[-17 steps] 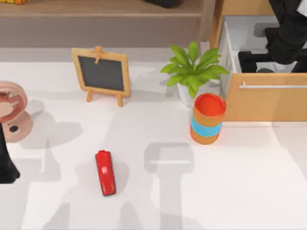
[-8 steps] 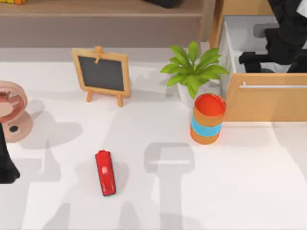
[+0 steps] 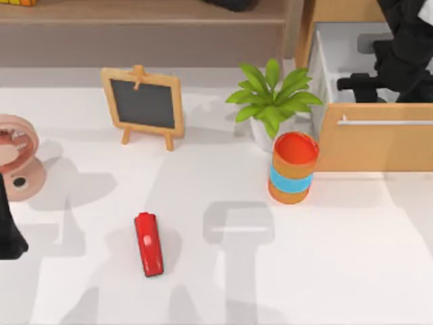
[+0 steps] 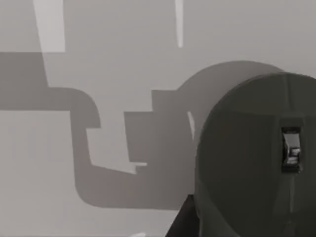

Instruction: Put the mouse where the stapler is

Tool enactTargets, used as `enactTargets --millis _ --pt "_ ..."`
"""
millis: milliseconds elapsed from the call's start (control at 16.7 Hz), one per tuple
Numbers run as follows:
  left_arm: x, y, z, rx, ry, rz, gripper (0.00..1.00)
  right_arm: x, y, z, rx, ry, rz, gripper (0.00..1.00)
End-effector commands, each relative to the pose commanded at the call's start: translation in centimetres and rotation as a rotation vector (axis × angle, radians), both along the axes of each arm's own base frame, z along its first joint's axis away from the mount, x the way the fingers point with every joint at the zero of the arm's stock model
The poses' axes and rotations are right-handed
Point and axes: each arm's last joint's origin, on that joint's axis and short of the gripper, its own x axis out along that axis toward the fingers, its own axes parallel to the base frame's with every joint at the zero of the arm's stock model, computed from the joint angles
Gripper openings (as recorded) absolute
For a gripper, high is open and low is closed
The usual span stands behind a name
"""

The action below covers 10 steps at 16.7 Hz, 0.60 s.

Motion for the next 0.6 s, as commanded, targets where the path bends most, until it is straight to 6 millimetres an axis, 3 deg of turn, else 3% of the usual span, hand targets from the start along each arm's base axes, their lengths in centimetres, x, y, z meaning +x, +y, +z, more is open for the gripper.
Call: enactTargets --millis 600 --pt "0.00 0.00 0.00 0.000 0.000 0.000 1.00 0.00 -0.06 0.07 0.001 -0.001 -0.003 0.00"
